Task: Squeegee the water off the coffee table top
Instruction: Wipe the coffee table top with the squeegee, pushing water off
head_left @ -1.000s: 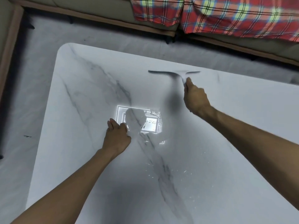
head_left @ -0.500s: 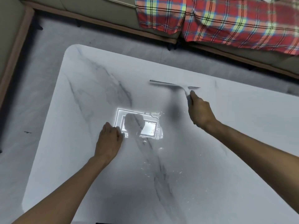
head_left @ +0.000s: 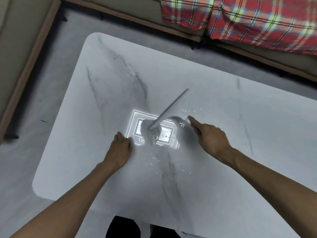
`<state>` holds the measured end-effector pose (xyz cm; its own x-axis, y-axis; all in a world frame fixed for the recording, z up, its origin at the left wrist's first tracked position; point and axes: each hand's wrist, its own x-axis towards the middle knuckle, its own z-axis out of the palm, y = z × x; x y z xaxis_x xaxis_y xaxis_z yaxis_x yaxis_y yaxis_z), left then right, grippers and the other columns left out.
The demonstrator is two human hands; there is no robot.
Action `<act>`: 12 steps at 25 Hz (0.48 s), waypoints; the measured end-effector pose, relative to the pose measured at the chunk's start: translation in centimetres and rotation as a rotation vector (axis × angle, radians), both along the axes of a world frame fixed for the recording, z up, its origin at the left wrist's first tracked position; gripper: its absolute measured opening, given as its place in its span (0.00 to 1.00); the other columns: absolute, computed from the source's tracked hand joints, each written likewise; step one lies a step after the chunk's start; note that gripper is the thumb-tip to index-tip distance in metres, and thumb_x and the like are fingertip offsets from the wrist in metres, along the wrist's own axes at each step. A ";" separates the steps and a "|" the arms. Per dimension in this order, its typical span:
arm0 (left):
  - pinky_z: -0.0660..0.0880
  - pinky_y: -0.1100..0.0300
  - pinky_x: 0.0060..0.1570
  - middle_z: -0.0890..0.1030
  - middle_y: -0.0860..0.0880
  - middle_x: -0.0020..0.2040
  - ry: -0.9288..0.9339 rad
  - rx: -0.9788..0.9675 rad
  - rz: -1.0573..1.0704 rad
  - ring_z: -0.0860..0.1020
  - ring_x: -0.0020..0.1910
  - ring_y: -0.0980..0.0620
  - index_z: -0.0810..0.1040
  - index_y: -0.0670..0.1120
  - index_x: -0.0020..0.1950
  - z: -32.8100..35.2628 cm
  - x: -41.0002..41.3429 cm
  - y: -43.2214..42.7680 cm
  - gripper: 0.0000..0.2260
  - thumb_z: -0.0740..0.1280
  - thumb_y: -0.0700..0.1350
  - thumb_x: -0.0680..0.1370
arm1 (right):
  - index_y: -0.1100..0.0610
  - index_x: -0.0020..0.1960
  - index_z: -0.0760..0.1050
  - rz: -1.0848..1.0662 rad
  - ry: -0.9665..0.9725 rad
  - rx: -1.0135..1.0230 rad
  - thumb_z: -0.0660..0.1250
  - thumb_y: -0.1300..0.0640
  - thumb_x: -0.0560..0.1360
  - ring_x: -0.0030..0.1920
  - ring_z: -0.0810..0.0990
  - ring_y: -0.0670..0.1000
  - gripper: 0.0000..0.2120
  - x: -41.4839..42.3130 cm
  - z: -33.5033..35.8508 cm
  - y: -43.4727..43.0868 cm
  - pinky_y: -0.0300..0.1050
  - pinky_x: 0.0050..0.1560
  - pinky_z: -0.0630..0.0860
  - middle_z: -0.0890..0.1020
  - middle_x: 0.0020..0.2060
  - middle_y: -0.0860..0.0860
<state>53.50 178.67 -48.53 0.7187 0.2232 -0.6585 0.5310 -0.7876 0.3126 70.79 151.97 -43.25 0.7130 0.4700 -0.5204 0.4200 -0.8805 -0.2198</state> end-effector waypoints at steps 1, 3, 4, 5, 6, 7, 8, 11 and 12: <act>0.70 0.51 0.56 0.70 0.37 0.56 -0.028 0.007 0.008 0.71 0.57 0.39 0.72 0.40 0.46 0.2 0.0 -0.1 0.12 0.53 0.42 0.83 | 0.35 0.73 0.54 -0.017 0.001 -0.040 0.50 0.50 0.81 0.42 0.78 0.59 0.22 -0.2 0.4 -2.4 0.48 0.38 0.70 0.81 0.43 0.52; 0.72 0.51 0.50 0.73 0.39 0.51 -0.084 0.031 0.071 0.75 0.50 0.40 0.73 0.39 0.44 0.6 0.0 -0.5 0.13 0.54 0.42 0.82 | 0.35 0.74 0.56 -0.089 -0.015 -0.095 0.47 0.45 0.82 0.41 0.79 0.58 0.20 -0.3 1.9 -6.7 0.47 0.38 0.71 0.82 0.42 0.51; 0.73 0.50 0.49 0.75 0.40 0.50 -0.103 0.047 0.125 0.76 0.48 0.40 0.74 0.38 0.45 0.8 0.0 -0.6 0.14 0.54 0.43 0.82 | 0.35 0.73 0.57 -0.127 -0.027 -0.109 0.45 0.42 0.81 0.39 0.78 0.57 0.20 -0.4 2.7 -8.3 0.48 0.38 0.71 0.82 0.40 0.50; 0.74 0.50 0.48 0.76 0.41 0.48 -0.121 0.073 0.179 0.77 0.47 0.40 0.74 0.38 0.45 1.0 -0.1 -0.5 0.14 0.54 0.45 0.82 | 0.35 0.72 0.58 -0.147 -0.037 -0.116 0.44 0.40 0.80 0.36 0.76 0.56 0.21 -0.6 3.4 -9.2 0.48 0.38 0.71 0.81 0.37 0.49; 0.73 0.51 0.46 0.77 0.42 0.46 -0.140 0.102 0.217 0.76 0.47 0.41 0.75 0.39 0.44 1.2 -0.1 -0.5 0.15 0.55 0.46 0.82 | 0.34 0.72 0.59 -0.156 -0.044 -0.110 0.43 0.38 0.80 0.35 0.75 0.56 0.22 -1.0 4.1 -9.5 0.48 0.37 0.72 0.79 0.34 0.47; 0.72 0.52 0.43 0.76 0.44 0.44 -0.154 0.121 0.246 0.76 0.45 0.42 0.74 0.41 0.42 1.5 -0.1 -0.4 0.14 0.55 0.47 0.81 | 0.34 0.72 0.60 -0.161 -0.045 -0.087 0.42 0.37 0.79 0.35 0.75 0.55 0.23 -1.3 4.6 -9.1 0.48 0.38 0.72 0.78 0.33 0.47; 0.70 0.54 0.40 0.75 0.46 0.41 -0.162 0.126 0.281 0.75 0.41 0.44 0.72 0.43 0.39 1.7 -0.3 -0.1 0.14 0.56 0.48 0.81 | 0.34 0.71 0.60 -0.157 -0.047 -0.050 0.42 0.36 0.78 0.37 0.76 0.56 0.23 -1.7 4.9 -8.1 0.49 0.39 0.73 0.79 0.35 0.47; 0.68 0.56 0.34 0.76 0.48 0.35 -0.164 0.111 0.427 0.75 0.35 0.46 0.72 0.43 0.38 2.4 -1.9 1.8 0.12 0.57 0.47 0.79 | 0.33 0.72 0.56 0.014 -0.029 0.052 0.45 0.38 0.80 0.48 0.80 0.59 0.21 -4.2 4.7 -2.3 0.52 0.46 0.76 0.82 0.49 0.48; 0.67 0.57 0.32 0.76 0.48 0.34 -0.166 0.109 0.478 0.75 0.34 0.46 0.72 0.43 0.38 2.4 -2.6 2.9 0.11 0.58 0.46 0.78 | 0.33 0.72 0.54 0.120 0.001 0.081 0.46 0.39 0.81 0.50 0.80 0.59 0.20 -5.5 4.2 0.0 0.51 0.47 0.76 0.82 0.51 0.48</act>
